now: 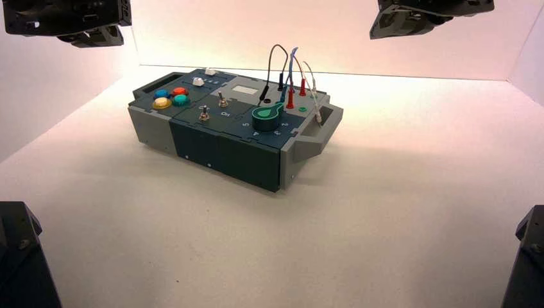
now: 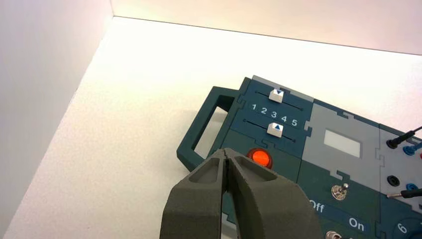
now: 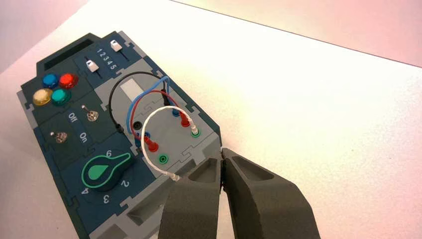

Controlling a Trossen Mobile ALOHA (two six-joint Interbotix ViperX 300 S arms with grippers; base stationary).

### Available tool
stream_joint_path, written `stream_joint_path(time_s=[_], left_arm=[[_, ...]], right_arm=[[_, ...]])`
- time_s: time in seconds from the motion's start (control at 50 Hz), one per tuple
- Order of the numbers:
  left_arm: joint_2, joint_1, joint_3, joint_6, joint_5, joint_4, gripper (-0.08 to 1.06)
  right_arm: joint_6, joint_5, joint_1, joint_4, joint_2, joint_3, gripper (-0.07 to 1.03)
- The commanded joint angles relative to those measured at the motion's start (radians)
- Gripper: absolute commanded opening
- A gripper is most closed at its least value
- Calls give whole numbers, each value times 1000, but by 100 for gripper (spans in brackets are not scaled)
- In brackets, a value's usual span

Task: Turn the knob to position 1.

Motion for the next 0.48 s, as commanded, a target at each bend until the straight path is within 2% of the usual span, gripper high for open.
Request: stream_joint_path(time_s=[0.02, 0.48], left_arm=[[-8, 3, -17, 2, -17, 2, -3], [-11, -3, -15, -2, -21, 2, -3]], right_arm=[[2, -25, -2, 2, -2, -9, -2], [9, -28, 0, 5, 23, -11, -2]])
